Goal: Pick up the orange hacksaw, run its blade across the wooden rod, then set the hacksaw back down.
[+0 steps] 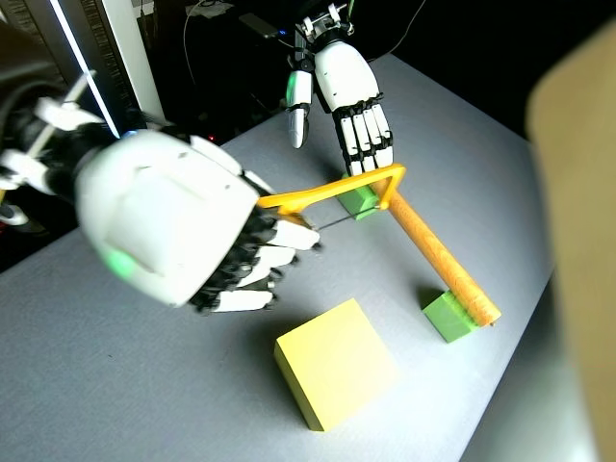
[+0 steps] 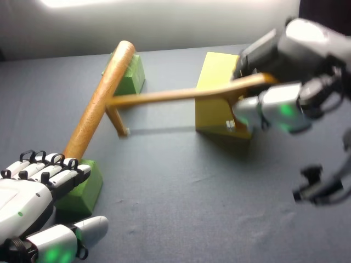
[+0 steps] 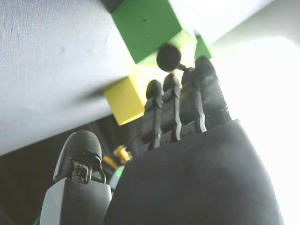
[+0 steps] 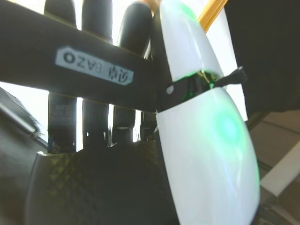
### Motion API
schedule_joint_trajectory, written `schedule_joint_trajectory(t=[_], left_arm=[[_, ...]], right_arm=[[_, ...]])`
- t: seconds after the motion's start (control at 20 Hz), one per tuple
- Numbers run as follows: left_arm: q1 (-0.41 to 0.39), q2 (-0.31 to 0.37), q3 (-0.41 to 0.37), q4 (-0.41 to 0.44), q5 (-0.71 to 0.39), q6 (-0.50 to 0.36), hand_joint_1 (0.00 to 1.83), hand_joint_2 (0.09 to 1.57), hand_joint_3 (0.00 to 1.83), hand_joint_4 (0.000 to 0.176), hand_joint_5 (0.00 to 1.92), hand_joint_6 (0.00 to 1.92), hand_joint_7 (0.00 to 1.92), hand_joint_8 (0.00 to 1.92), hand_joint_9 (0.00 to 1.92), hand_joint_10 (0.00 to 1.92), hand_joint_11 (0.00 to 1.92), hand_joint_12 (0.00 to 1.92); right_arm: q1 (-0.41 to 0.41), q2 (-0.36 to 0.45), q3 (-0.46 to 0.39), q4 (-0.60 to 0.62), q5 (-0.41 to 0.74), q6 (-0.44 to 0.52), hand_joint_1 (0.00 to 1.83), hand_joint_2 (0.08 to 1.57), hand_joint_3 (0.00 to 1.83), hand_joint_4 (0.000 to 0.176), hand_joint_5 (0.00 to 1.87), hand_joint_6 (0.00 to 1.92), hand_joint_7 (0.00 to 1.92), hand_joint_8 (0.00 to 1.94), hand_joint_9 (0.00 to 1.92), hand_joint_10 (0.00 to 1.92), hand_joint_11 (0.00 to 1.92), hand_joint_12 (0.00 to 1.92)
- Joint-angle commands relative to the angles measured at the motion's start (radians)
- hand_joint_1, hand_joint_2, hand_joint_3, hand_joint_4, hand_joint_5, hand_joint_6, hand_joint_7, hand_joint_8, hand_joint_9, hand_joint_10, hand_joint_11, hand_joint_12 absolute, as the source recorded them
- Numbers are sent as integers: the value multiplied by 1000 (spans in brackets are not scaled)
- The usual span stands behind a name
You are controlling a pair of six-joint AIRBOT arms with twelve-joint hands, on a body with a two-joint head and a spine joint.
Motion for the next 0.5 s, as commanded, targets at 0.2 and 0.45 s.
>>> schedule_joint_trajectory(t=[0.2,0.45], left_arm=[[-5,25,-4,12,-46,-16,0,1289,0,0,207,2,187,3,129,5,0,276],[-56,66,-10,12,-30,-16,0,1278,0,0,224,8,214,11,165,8,0,317]], right_arm=[[-122,-6,-25,-49,19,186,1241,1079,0,0,980,933,1162,746,1302,0,912,936],[-288,-131,76,-195,108,384,1234,1095,1,0,944,986,1123,817,1289,3,893,959]])
